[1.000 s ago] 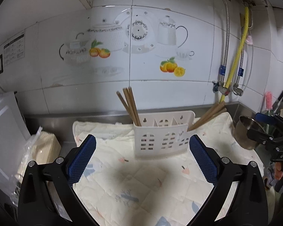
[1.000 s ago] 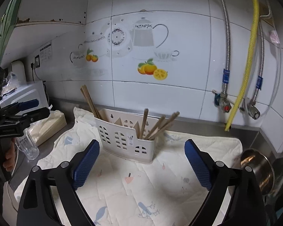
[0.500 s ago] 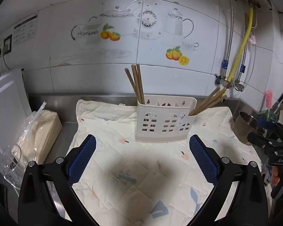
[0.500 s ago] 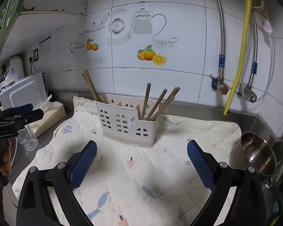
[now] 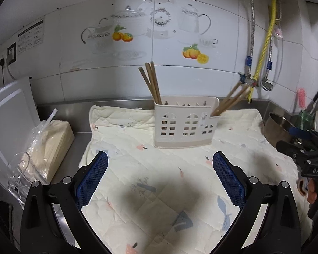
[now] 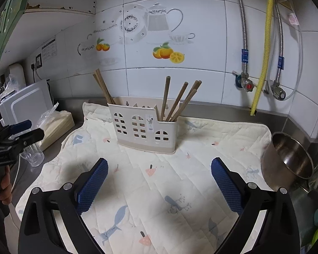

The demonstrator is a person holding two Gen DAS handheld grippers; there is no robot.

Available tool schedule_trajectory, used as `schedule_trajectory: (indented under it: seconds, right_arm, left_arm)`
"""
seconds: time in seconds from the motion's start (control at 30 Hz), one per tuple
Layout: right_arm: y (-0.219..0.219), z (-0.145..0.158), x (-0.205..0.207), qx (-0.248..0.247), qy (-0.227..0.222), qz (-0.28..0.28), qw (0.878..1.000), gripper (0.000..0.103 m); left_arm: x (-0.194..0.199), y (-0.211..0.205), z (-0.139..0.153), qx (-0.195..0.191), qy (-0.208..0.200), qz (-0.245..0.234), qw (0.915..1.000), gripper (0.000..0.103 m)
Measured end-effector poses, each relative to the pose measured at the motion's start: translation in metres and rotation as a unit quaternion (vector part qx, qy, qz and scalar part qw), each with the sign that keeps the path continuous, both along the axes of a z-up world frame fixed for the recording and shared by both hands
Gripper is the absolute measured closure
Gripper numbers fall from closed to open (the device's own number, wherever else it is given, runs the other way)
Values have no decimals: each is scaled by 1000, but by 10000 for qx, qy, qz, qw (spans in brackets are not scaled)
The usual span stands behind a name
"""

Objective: Organize utensils

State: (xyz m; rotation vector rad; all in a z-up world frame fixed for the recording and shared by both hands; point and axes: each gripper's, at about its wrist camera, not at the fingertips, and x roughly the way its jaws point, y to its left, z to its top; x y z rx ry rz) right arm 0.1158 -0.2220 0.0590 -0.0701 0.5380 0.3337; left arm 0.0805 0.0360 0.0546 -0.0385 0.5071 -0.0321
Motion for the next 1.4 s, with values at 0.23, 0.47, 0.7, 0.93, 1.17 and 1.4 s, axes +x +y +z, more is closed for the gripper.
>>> schedule_trajectory:
  seconds: [0.23,0.47,0.7,0.93,1.17,1.4]
  right_arm:
    - [-2,-2,-4,-31,-1,-54,10000,8]
    - [0,-6,-5,-52,58,-24,10000,8]
    - [4,-7,-8,-69,42,42,10000,8]
    - [4,-10,-7,-73,85,40,9999,8]
    - [5,-13,-7,-71,132,43,9999,8]
    - [4,-15,-8,-48,151,34,9999,8]
  left_arm:
    - [-6,-8,-6,95,90,-128,9998,5]
    - [-6,-15,-11,98,165,-250,9995,5]
    - [-6,-14,-13,33,196,-248,9995,5]
    - [-7,-14,-14,-2,222,-226,9995,5]
    - [-8,-15,-15,-15,242,-227,9994,5]
    - [-7,-16,-17,-10,286,-231,9993,5]
